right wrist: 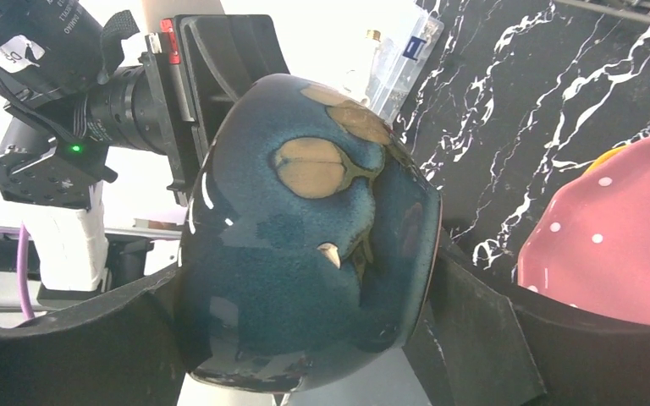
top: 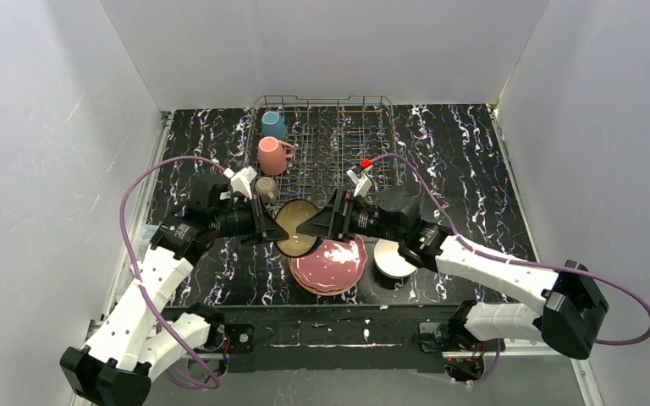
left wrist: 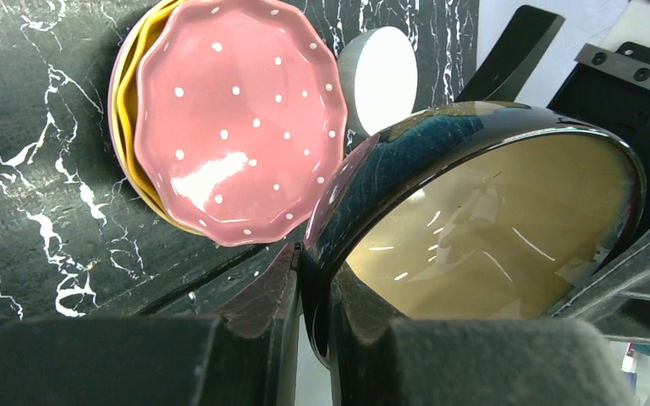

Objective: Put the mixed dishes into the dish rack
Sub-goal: Pick up the bowl from the corner of the board.

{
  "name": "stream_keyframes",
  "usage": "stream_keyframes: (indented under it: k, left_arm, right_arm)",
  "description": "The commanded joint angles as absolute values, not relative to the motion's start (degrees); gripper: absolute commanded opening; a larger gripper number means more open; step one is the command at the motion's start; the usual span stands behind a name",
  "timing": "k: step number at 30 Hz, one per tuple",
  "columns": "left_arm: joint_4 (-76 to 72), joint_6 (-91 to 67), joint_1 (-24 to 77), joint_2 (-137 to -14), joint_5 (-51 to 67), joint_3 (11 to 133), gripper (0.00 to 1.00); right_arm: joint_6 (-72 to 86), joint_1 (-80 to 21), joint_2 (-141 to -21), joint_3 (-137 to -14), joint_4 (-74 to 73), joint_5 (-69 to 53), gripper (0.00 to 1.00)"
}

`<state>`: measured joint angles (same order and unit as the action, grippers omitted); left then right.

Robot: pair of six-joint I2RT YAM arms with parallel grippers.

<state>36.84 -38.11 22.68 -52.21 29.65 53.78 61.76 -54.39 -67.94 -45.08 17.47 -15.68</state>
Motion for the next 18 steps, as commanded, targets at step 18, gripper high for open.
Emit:
stream_keyframes:
  k: [18]
  left_arm:
    - [32.7, -38.4, 23.6, -52.9, 34.6, 58.8, 0.00]
  right_arm:
    - [64.3, -56.4, -73.5, -47.6, 23.0, -15.8, 1.00]
